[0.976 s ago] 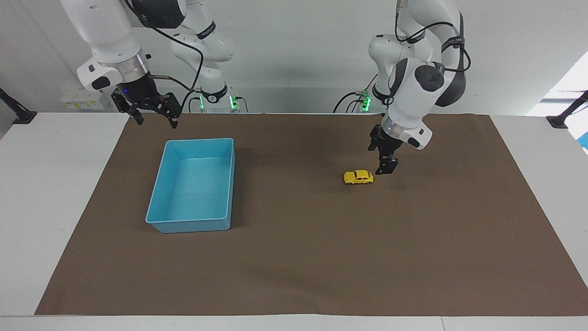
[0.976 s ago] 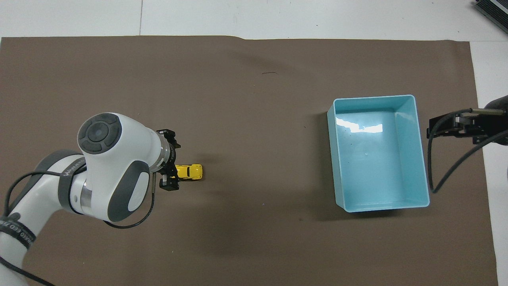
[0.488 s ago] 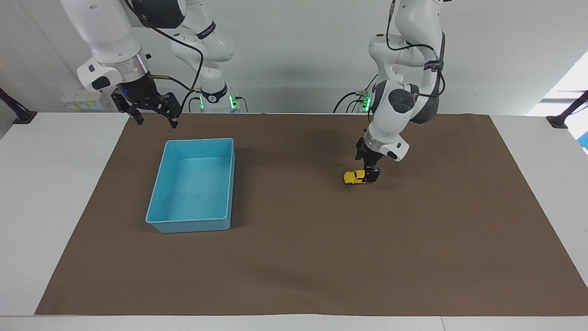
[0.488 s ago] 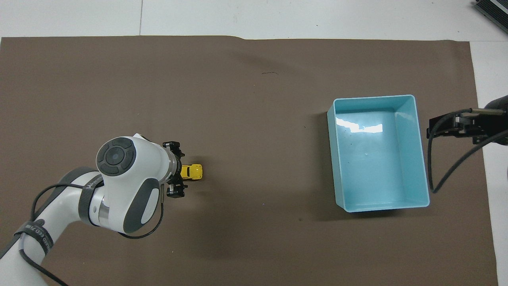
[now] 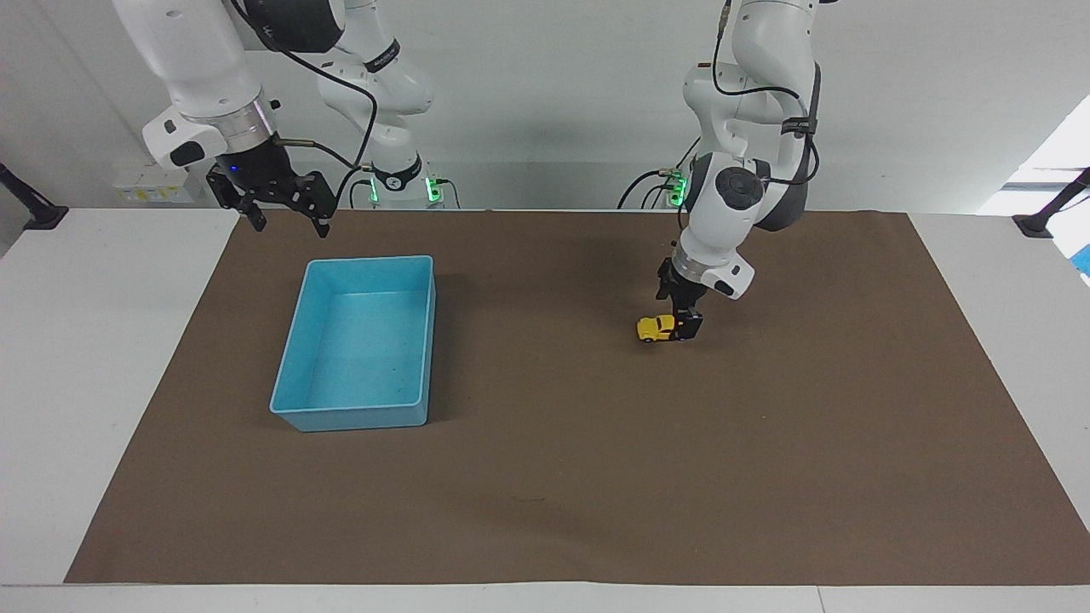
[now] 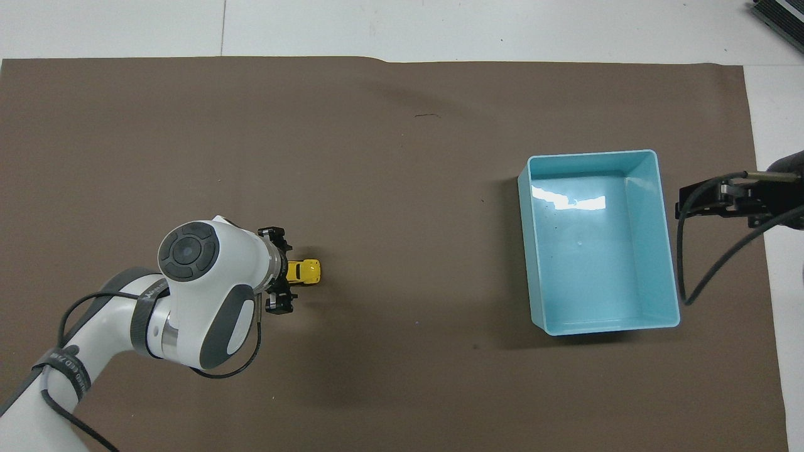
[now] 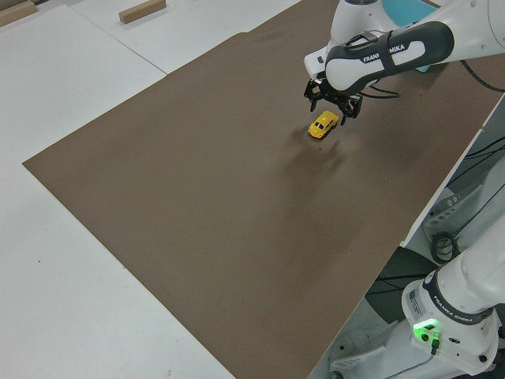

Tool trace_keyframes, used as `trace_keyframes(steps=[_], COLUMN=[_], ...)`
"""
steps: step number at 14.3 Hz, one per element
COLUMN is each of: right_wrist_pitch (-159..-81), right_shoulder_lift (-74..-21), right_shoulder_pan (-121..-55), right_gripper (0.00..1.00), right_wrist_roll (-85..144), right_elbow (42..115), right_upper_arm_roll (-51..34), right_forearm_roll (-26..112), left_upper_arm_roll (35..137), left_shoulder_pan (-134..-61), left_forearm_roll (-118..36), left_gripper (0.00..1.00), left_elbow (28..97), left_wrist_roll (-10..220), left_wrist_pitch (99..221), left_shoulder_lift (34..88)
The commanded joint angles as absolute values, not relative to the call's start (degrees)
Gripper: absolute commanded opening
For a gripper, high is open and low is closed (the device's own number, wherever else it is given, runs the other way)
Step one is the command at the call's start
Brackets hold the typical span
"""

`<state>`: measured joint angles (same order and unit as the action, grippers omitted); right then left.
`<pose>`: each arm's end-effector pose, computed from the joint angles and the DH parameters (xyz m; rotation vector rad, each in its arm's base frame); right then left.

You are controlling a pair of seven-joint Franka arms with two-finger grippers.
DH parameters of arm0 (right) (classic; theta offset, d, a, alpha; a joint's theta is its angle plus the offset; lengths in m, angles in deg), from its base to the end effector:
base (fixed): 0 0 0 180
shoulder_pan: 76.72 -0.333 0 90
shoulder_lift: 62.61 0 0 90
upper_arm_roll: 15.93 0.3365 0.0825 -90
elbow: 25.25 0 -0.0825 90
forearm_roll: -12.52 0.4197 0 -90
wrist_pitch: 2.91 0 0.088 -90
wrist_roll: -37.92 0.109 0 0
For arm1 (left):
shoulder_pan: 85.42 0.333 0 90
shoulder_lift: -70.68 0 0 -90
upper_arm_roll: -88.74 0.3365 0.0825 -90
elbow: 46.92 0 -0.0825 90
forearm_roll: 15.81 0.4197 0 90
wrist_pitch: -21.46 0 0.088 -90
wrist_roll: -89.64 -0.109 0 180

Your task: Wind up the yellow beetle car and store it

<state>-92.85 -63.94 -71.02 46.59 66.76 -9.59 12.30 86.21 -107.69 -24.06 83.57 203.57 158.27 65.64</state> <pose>0.5819 0.0068 0.6386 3.1264 -0.2195 -0.0196 0.5033 -0.2342 0.3124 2.0797 2.2736 -0.1374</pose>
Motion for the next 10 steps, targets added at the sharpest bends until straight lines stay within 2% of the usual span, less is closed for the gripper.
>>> trace_keyframes(steps=[1, 2, 3, 10], right_wrist_pitch=[-93.3, -93.3, -93.3, -93.3], right_shoulder_lift=[-65.2, -65.2, -65.2, -65.2], right_shoulder_pan=[-69.9, -69.9, -69.9, -69.9], right_gripper=[1.00, 1.00, 1.00, 1.00], right_wrist_roll=[45.1, 45.1, 45.1, 45.0], right_elbow=[68.3, 68.2, 68.2, 68.2], right_upper_arm_roll=[-9.1, -9.1, -9.1, -9.1], right_forearm_roll=[12.9, 12.9, 12.9, 12.9], left_upper_arm_roll=[87.3, 87.2, 87.2, 87.3], left_shoulder_pan=[-108.9, -108.8, -108.7, -105.6], left_forearm_roll=[-24.5, -24.5, -24.4, -24.5], left_gripper=[0.29, 0.12, 0.00, 0.00], left_elbow=[84.7, 84.7, 84.7, 85.4], left_wrist_roll=[203.8, 203.3, 202.3, 199.1], left_wrist_pitch=[159.9, 159.8, 159.7, 159.6], left_shoulder_lift=[66.0, 66.1, 66.1, 66.2])
